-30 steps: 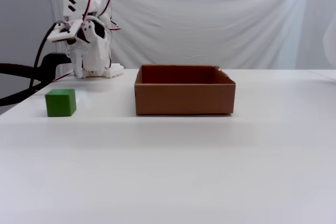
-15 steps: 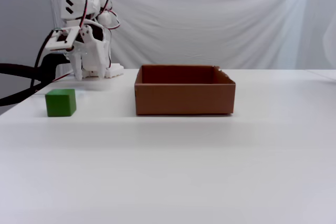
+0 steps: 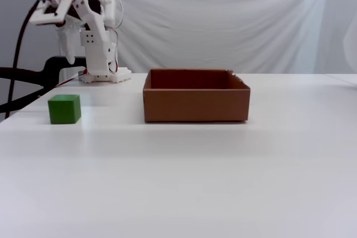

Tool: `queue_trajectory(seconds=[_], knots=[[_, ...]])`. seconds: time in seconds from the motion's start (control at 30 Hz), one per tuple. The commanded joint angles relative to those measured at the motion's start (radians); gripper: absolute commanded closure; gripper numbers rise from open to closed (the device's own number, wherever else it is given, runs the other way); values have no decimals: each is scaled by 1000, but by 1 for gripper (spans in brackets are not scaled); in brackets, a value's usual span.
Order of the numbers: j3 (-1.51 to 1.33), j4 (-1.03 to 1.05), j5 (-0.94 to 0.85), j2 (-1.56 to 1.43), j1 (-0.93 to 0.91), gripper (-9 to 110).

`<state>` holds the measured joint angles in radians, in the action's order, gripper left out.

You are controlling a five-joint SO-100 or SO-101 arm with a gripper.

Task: Grasp a green cube and put it in a box.

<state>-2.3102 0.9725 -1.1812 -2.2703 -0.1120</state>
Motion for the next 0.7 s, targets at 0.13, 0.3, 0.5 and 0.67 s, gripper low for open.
queue_trajectory(seconds=[0.13,0.3,0.5,0.67], knots=[[299,-2,-127,276,-61,66],[428,-26,-163,443,-74,66],[525,-71,-163,583,-63,67],[575,-84,-163,660,-55,68]])
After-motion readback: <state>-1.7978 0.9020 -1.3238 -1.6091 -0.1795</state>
